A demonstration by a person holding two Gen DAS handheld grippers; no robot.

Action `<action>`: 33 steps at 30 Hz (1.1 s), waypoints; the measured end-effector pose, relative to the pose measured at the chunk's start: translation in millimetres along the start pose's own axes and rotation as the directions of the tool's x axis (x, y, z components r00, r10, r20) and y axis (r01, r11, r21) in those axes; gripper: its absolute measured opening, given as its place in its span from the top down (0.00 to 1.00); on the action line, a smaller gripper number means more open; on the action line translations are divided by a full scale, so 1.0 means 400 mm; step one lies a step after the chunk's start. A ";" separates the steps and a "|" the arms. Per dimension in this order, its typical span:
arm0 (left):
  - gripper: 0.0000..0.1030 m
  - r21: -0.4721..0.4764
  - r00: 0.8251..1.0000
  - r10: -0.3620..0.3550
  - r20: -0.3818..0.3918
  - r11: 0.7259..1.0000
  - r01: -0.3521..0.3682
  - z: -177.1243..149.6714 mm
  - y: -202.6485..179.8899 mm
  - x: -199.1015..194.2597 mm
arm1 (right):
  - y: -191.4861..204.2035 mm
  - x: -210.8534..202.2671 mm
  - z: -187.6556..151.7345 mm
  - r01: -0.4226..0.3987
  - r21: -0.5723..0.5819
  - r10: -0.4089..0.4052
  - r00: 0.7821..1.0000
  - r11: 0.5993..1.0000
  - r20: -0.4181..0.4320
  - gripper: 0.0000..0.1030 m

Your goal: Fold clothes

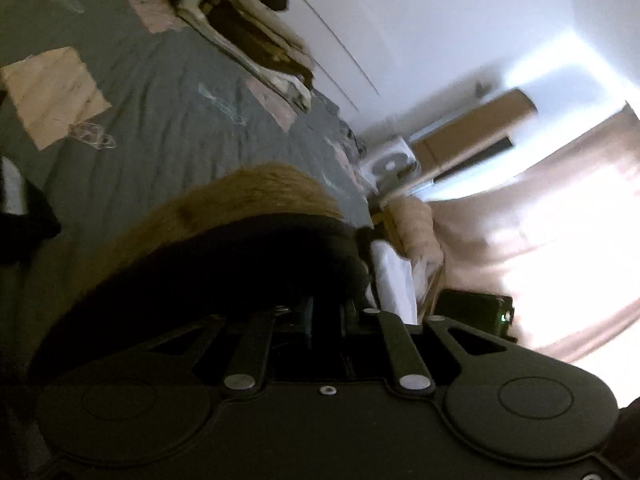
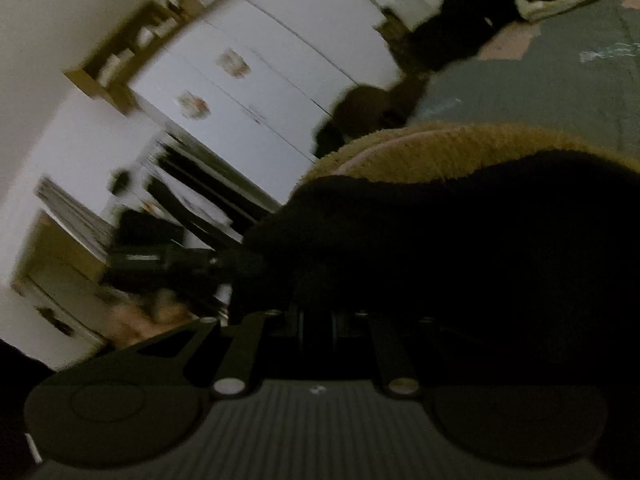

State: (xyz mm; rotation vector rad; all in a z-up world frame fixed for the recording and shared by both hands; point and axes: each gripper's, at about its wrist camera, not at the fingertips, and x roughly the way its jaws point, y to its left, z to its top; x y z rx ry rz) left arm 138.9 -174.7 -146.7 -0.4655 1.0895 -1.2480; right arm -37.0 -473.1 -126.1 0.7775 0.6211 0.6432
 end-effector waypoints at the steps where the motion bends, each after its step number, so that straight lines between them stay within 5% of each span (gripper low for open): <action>1: 0.89 -0.006 1.000 0.000 0.000 1.000 0.000 -0.001 0.006 0.000 | 0.001 -0.004 0.003 -0.013 0.005 0.013 1.000 1.000 0.007 0.89; 4: 0.88 -0.007 0.999 0.021 -0.025 1.000 -0.021 -0.011 0.019 0.019 | 0.000 -0.006 0.003 -0.039 0.028 0.039 0.999 0.999 0.005 0.89; 7: 0.71 0.133 0.976 0.206 -0.071 0.972 -0.195 -0.025 0.003 0.048 | 0.009 -0.008 0.002 -0.066 0.054 0.066 0.998 0.996 0.010 0.89; 9: 0.60 0.272 0.944 0.322 -0.072 0.917 -0.292 -0.043 -0.039 0.075 | 0.019 -0.009 -0.003 -0.062 0.049 0.062 0.998 0.997 -0.001 0.89; 13: 0.50 0.546 0.874 0.485 -0.027 0.739 -0.394 -0.097 -0.134 0.153 | 0.050 -0.012 0.008 -0.094 0.045 0.093 0.996 0.995 0.006 0.88; 15: 0.48 0.618 0.852 0.524 -0.008 0.672 -0.408 -0.125 -0.157 0.194 | 0.066 -0.013 0.014 -0.111 0.044 0.111 0.994 0.993 0.010 0.88; 17: 0.44 0.648 0.841 0.540 0.016 0.636 -0.420 -0.143 -0.160 0.225 | 0.083 -0.015 0.020 -0.128 0.042 0.128 0.992 0.991 0.015 0.88; 18: 0.44 0.649 0.840 0.542 0.021 0.632 -0.423 -0.146 -0.158 0.235 | 0.091 -0.016 0.023 -0.137 0.041 0.136 0.991 0.990 0.017 0.88; 19: 0.44 0.624 0.851 0.525 0.009 0.662 -0.414 -0.138 -0.148 0.232 | 0.089 -0.021 0.025 -0.142 0.051 0.141 0.990 0.988 0.022 0.88; 24: 0.68 0.447 0.939 0.334 -0.077 0.854 -0.267 -0.089 -0.100 0.169 | -0.007 -0.073 0.025 -0.172 0.230 0.152 0.983 0.958 0.102 0.89; 26: 0.68 0.353 0.966 0.245 -0.083 0.914 -0.201 -0.067 -0.082 0.134 | -0.061 -0.090 0.017 -0.199 0.307 0.162 0.977 0.931 0.140 0.89; 28: 0.65 0.424 0.948 0.318 -0.013 0.860 -0.283 -0.072 -0.097 0.122 | -0.094 -0.088 0.003 -0.252 0.363 0.205 0.965 0.897 0.162 0.88; 31: 0.56 0.603 0.901 0.430 0.059 0.704 -0.376 -0.107 -0.161 0.128 | -0.105 -0.061 -0.018 -0.250 0.396 0.206 0.967 0.884 0.149 0.88; 33: 0.45 0.644 0.905 0.417 0.080 0.672 -0.366 -0.119 -0.186 0.098 | -0.112 -0.053 -0.027 -0.248 0.414 0.198 0.967 0.876 0.161 0.88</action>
